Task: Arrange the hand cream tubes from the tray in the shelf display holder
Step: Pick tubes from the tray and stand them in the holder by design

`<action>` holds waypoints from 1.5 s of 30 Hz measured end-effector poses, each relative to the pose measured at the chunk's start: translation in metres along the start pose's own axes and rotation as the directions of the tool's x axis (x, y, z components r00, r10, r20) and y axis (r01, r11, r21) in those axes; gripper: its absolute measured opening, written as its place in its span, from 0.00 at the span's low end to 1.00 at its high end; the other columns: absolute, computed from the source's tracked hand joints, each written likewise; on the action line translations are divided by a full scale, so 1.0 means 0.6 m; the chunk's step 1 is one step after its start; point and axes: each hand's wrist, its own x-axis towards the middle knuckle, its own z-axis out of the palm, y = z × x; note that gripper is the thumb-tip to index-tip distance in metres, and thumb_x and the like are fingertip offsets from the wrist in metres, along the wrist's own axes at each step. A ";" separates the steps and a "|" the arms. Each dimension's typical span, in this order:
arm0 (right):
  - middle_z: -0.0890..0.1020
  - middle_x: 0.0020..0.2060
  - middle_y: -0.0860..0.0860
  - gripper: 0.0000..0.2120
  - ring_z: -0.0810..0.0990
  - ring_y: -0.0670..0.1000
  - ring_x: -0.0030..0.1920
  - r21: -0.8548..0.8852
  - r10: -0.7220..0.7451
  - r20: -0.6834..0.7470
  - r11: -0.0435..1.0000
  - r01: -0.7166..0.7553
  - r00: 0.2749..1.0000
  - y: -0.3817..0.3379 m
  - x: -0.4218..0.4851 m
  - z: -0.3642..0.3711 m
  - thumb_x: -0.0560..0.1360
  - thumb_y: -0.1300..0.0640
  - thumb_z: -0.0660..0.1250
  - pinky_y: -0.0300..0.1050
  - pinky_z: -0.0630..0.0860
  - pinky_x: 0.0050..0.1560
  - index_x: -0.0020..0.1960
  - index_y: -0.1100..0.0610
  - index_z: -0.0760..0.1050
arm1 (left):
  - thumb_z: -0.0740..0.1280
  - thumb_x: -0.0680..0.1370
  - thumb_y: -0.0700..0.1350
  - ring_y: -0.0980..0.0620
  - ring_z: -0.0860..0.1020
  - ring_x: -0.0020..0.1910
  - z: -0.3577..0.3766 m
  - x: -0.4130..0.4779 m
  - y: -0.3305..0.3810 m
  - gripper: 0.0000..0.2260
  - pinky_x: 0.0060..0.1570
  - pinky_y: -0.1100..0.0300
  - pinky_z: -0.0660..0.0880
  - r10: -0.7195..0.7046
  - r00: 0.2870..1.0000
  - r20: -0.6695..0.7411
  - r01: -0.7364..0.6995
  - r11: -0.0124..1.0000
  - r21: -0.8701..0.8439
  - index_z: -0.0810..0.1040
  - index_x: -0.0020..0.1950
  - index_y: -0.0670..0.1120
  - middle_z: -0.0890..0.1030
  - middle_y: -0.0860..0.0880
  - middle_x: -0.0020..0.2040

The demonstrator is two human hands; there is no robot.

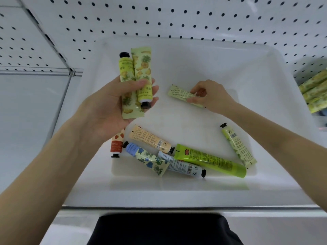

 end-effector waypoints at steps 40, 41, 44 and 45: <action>0.85 0.38 0.53 0.16 0.85 0.53 0.40 0.805 -0.050 0.528 0.349 -0.481 0.848 -0.180 -0.096 -0.042 0.69 0.55 0.66 0.38 0.81 0.39 0.51 0.65 0.74 | 0.73 0.66 0.46 0.47 0.83 0.53 -0.012 0.007 -0.006 0.27 0.46 0.60 0.80 0.096 0.995 0.017 -0.097 0.963 0.251 0.74 0.63 0.43 0.83 0.44 0.56; 0.84 0.36 0.53 0.15 0.85 0.53 0.40 0.811 -0.050 0.514 0.352 -0.467 0.856 -0.178 -0.096 -0.041 0.68 0.55 0.66 0.38 0.81 0.40 0.50 0.64 0.73 | 0.73 0.66 0.45 0.47 0.83 0.52 -0.011 0.007 -0.006 0.27 0.45 0.60 0.80 0.089 0.996 0.030 -0.094 0.963 0.253 0.74 0.63 0.42 0.83 0.43 0.56; 0.84 0.35 0.52 0.16 0.85 0.54 0.41 0.834 -0.056 0.475 0.346 -0.429 0.878 -0.174 -0.097 -0.037 0.67 0.54 0.67 0.39 0.81 0.41 0.49 0.64 0.73 | 0.74 0.64 0.43 0.45 0.83 0.51 -0.011 0.007 -0.008 0.28 0.45 0.58 0.81 0.072 0.996 0.045 -0.082 0.954 0.288 0.74 0.63 0.41 0.83 0.42 0.54; 0.84 0.36 0.53 0.16 0.85 0.54 0.41 0.839 -0.064 0.469 0.344 -0.422 0.881 -0.173 -0.096 -0.036 0.68 0.53 0.66 0.39 0.81 0.41 0.50 0.64 0.73 | 0.75 0.63 0.43 0.45 0.83 0.50 -0.011 0.008 -0.008 0.29 0.45 0.57 0.81 0.072 0.997 0.038 -0.080 0.953 0.292 0.74 0.63 0.41 0.84 0.42 0.54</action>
